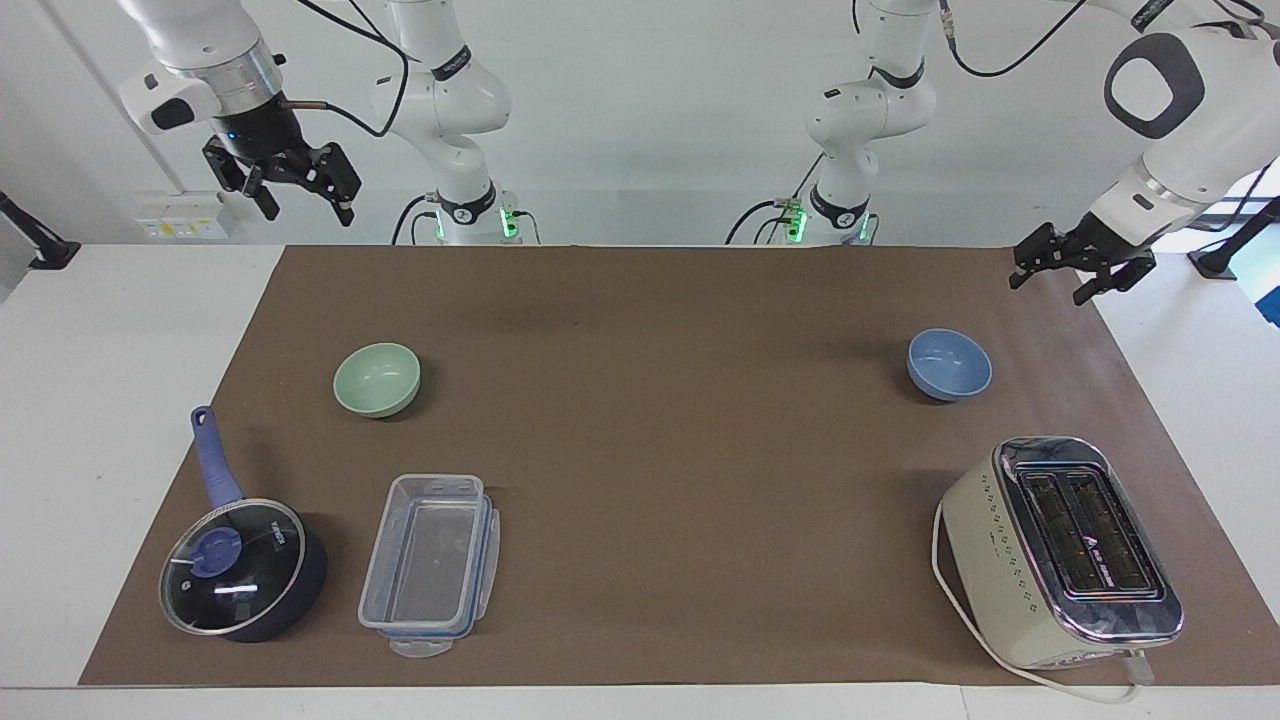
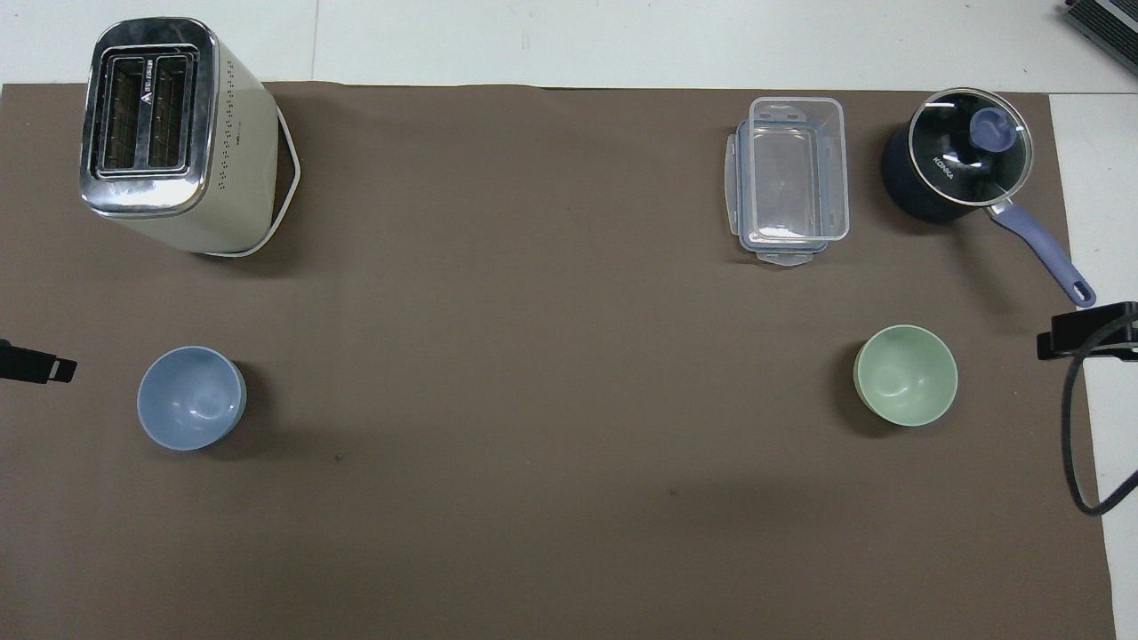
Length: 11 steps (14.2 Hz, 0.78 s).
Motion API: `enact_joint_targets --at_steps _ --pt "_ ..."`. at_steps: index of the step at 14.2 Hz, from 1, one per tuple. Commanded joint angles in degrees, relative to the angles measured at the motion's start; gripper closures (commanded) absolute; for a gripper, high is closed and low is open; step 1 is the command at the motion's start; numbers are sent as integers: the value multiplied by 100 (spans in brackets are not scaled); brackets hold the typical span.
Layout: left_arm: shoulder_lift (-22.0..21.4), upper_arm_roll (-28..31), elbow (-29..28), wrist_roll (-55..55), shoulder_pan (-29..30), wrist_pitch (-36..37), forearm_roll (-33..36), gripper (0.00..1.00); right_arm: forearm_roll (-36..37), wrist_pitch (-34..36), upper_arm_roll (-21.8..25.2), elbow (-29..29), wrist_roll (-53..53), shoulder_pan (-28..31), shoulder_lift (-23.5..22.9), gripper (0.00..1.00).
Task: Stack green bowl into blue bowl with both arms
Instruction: 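Reach the left gripper to the blue bowl rim and grasp it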
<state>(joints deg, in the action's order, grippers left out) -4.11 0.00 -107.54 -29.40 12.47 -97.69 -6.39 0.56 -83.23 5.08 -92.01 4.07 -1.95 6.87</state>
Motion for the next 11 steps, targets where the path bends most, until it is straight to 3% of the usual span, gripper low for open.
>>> enact_joint_targets --at_steps 1,11 --pt "-160 -52 -548 -381 255 -495 -222 0 40 -35 29 -150 -143 10 131 0" --pt "639 -52 -996 -1094 677 -1699 -670 0 93 -228 29 -221 -222 37 139 0"
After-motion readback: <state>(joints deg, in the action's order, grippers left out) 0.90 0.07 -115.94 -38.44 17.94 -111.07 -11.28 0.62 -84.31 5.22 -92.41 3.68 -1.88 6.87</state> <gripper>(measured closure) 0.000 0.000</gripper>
